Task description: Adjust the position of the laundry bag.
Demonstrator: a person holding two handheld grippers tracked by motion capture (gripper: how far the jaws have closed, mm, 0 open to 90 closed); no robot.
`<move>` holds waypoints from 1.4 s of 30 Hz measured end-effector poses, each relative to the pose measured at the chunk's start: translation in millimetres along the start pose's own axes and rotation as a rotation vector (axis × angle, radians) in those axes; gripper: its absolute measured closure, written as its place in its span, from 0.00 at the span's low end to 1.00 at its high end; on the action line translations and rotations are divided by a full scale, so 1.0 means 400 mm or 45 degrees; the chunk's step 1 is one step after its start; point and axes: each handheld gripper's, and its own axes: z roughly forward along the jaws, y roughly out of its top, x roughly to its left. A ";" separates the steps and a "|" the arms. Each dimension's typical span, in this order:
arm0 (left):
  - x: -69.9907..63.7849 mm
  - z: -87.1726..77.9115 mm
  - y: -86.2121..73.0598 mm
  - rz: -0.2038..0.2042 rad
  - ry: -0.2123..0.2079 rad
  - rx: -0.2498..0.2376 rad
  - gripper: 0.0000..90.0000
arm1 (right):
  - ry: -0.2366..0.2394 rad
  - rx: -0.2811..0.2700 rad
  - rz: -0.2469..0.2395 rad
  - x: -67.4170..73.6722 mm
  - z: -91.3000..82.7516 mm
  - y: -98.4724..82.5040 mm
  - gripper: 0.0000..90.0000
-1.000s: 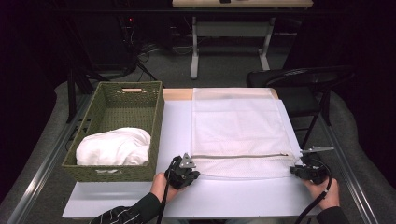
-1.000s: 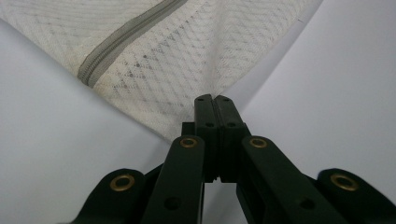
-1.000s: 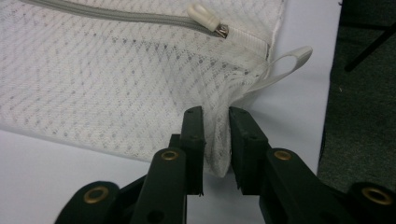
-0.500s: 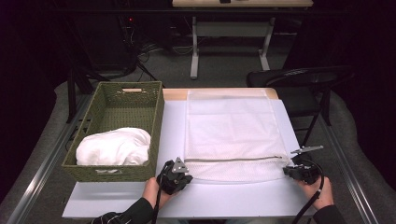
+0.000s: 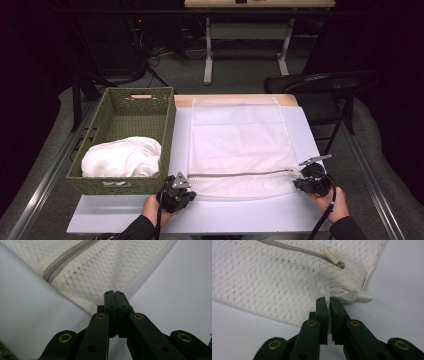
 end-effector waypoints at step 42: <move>0.037 -0.057 -0.049 -0.039 0.021 0.078 0.99 | 0.125 0.004 -0.125 0.073 0.010 0.009 0.96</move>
